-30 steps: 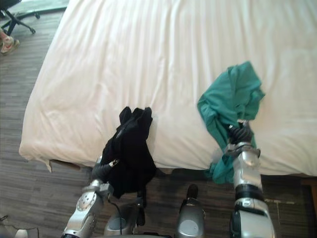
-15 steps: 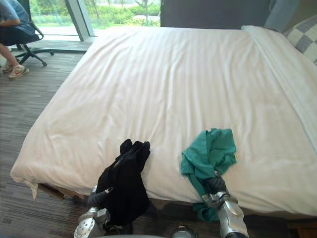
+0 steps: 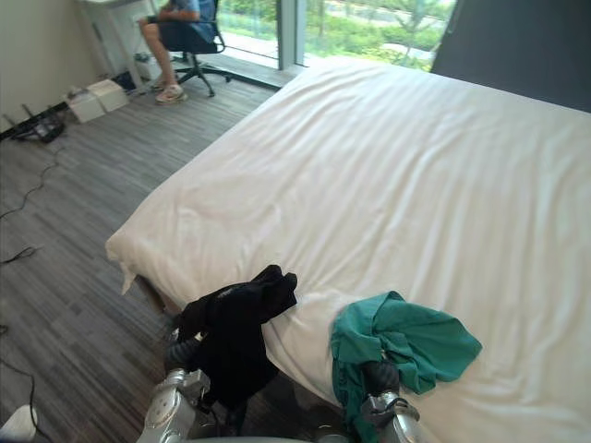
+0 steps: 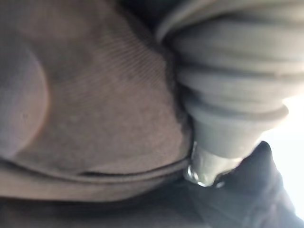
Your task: Tidy the bed and pick cloth on bed and put in laundry
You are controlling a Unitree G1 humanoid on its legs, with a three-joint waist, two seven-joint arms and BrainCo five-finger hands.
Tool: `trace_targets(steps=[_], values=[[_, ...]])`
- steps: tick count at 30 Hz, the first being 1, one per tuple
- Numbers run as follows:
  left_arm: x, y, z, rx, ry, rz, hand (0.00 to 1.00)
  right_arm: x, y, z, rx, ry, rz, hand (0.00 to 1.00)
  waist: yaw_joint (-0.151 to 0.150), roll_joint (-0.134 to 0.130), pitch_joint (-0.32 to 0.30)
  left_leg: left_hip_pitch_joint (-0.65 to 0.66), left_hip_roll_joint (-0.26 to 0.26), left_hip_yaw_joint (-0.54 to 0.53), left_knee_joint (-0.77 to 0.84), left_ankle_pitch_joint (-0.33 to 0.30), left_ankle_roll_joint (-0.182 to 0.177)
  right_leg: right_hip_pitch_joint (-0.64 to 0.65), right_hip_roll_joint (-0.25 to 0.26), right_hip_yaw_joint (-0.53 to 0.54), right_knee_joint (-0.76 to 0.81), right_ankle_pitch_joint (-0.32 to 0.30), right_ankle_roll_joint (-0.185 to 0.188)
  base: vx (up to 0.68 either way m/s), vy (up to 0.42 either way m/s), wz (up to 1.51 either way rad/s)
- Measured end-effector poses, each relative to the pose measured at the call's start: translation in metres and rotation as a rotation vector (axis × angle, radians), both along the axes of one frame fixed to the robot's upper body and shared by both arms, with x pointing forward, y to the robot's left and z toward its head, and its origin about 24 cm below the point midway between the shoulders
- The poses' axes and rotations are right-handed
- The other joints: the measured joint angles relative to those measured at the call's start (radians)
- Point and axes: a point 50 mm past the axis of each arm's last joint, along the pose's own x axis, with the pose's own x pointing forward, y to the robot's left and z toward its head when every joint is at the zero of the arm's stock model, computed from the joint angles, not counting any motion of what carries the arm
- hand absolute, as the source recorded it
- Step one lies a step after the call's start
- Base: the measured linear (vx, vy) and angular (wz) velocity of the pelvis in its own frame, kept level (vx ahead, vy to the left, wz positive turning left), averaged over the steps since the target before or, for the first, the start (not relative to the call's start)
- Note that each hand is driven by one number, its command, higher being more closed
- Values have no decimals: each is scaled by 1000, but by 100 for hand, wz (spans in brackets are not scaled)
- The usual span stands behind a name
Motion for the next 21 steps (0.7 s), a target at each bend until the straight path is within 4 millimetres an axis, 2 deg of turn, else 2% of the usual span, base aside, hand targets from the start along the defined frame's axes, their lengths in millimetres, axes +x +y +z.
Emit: trace_targets(steps=[2, 3, 4, 5, 6, 7, 8, 9, 10, 12, 13, 14, 15, 16, 18, 19, 21], values=[[-5, 1, -5, -30, 39, 25, 100, 5, 3, 2, -12, 2, 5, 100, 4, 16, 0, -10, -1, 1, 1, 13, 1, 14, 6, -26, -18, 0, -1, -89, -29, 40], [-6, 0, -7, -42, 60, 31, 100, 7, 4, 5, -13, -8, 5, 100, 4, 26, 1, -28, -12, 21, 4, 40, 16, 19, -4, -60, -20, 0, -4, -85, 14, 68], [-6, -1, -8, -51, 67, 30, 100, 8, 4, 6, -13, -11, 5, 100, -1, 28, 3, -48, -28, 59, 18, 49, 50, 19, -12, -88, -21, -1, -8, -89, 37, 96], [-6, -3, -8, -74, 75, 32, 100, 9, 3, 7, -19, -5, 0, 100, -8, 42, 7, -65, -37, 163, 48, -15, 173, 32, -21, -145, -20, 3, -13, -71, 23, 133], [-5, -2, -11, -91, 85, 33, 100, 9, 3, 6, -19, 15, -17, 100, -13, 44, 27, -89, -14, 317, 105, -88, 262, 73, -21, -208, -27, 23, -13, -92, 8, 182], [-6, -2, -16, -98, 108, 32, 100, 7, 0, 5, -29, 35, -20, 100, -18, 56, 33, -102, 19, 459, 170, -179, 275, 120, -29, -276, -56, 34, -7, -103, 8, 179], [-4, -3, -16, -101, 108, 30, 100, 6, -3, 5, -37, 42, -27, 100, -19, 54, 35, -103, 38, 527, 205, -213, 263, 135, -34, -311, -69, 35, -10, -100, 48, 152], [-5, -3, -20, -107, 125, 37, 100, 6, -8, 4, -48, 52, -43, 100, -17, 55, 42, -119, 73, 625, 270, -228, 249, 145, -59, -361, -65, 25, -20, -87, 120, 123], [-11, 0, -24, -102, 152, 50, 100, 7, -14, 0, -57, 73, -70, 100, -7, 59, 45, -120, 103, 738, 343, -232, 254, 159, -95, -411, -46, 3, -15, -53, 131, 103], [-17, 3, -27, -92, 173, 56, 100, 5, -16, -5, -60, 90, -81, 100, -6, 54, 43, -113, 121, 805, 454, -259, 246, 172, -129, -456, -34, -2, 0, 36, 119, 88], [-17, 4, -28, -93, 173, 71, 100, 4, -17, -6, -62, 93, -88, 100, -4, 61, 45, -95, 142, 833, 490, -277, 245, 175, -141, -484, -6, -7, 18, 122, 134, 81], [-17, 4, -27, -95, 172, 72, 100, 3, -19, -6, -65, 91, -94, 100, -4, 74, 46, -78, 152, 840, 483, -265, 230, 183, -138, -495, 20, -6, 38, 181, 175, 109], [-15, 3, -27, -90, 172, 64, 100, 1, -23, -7, -63, 95, -126, 100, -15, 65, 54, -74, 130, 830, 472, -278, 199, 188, -155, -505, 66, -16, 54, 141, 133, 99], [-14, 3, -26, -89, 166, 62, 100, 0, -23, -8, -53, 98, -138, 100, -10, 52, 60, -74, 113, 827, 466, -273, 206, 189, -166, -505, 78, -16, 55, 137, 159, 109], [-17, 5, -25, -87, 160, 66, 100, 1, -20, -8, -30, 83, -164, 100, 11, 17, 59, -74, 46, 787, 401, -264, 199, 187, -191, -507, 79, -21, 68, 82, 133, 76], [-20, 5, -26, -89, 169, 66, 100, 1, -20, -8, -26, 77, -170, 100, 17, 13, 59, -73, 26, 777, 382, -257, 202, 187, -199, -507, 79, -23, 74, 42, 126, 75], [-22, 4, -27, -93, 172, 64, 100, 3, -21, -7, -16, 67, -177, 100, 24, 18, 60, -66, -49, 720, 313, -240, 203, 193, -227, -505, 89, -22, 87, 19, 138, 91]])
